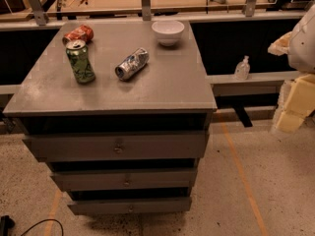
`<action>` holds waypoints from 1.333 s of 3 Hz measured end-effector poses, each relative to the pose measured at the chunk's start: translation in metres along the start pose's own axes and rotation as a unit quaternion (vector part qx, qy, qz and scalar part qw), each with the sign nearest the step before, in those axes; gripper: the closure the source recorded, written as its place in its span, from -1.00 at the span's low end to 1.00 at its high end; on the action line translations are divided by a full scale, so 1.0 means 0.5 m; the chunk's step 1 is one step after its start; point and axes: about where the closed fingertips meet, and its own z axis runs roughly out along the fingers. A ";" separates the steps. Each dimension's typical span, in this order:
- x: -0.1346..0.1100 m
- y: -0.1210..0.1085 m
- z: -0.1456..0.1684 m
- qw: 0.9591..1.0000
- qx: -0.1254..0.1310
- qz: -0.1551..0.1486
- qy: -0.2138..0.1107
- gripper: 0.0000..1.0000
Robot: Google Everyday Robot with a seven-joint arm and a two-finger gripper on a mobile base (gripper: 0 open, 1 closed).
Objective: Open middle drawer
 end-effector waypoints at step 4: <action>-0.008 0.090 0.329 0.994 -0.087 -0.047 -0.053 -1.00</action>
Offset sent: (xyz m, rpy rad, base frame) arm 0.0164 0.0222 -0.1203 0.1191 0.0920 0.0620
